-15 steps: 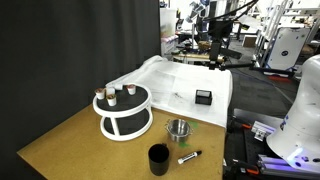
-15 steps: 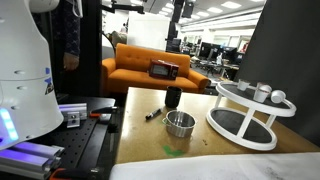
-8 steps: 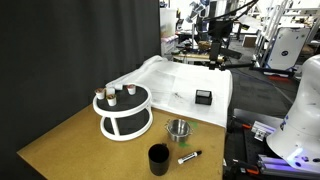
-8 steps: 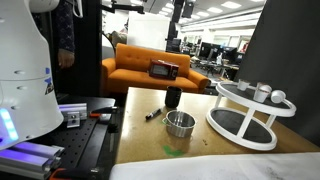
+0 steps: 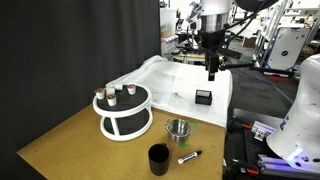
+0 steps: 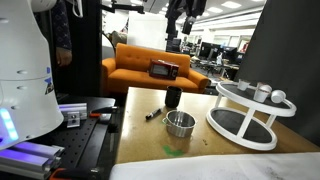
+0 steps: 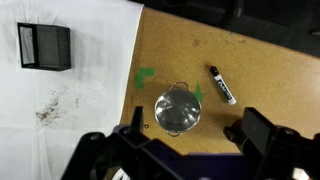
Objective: Put the black marker in the black mug cup
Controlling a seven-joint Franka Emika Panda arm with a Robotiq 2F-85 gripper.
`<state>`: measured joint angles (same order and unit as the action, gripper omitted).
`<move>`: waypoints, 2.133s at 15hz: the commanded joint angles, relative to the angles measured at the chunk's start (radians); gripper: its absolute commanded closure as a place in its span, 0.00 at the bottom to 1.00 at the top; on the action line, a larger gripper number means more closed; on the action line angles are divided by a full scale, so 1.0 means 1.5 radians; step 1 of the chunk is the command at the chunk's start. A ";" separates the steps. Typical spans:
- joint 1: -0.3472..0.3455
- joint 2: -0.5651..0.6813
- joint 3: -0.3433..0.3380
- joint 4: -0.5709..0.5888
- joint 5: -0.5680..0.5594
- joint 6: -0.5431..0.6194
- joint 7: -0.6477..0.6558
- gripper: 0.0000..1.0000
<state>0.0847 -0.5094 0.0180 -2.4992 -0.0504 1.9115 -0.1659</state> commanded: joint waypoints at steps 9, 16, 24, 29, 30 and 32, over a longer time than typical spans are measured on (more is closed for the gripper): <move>0.064 0.093 -0.020 -0.083 -0.005 0.215 -0.304 0.00; 0.096 0.136 -0.016 -0.193 0.043 0.324 -0.367 0.00; 0.085 0.121 -0.006 -0.190 0.027 0.299 -0.336 0.00; 0.090 0.145 0.004 -0.190 0.028 0.337 -0.324 0.00; 0.094 0.155 0.003 -0.190 0.036 0.349 -0.327 0.00; 0.095 0.182 0.011 -0.190 0.032 0.362 -0.316 0.00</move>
<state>0.2240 -0.2922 0.0229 -2.7858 -0.0112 2.4090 -0.6589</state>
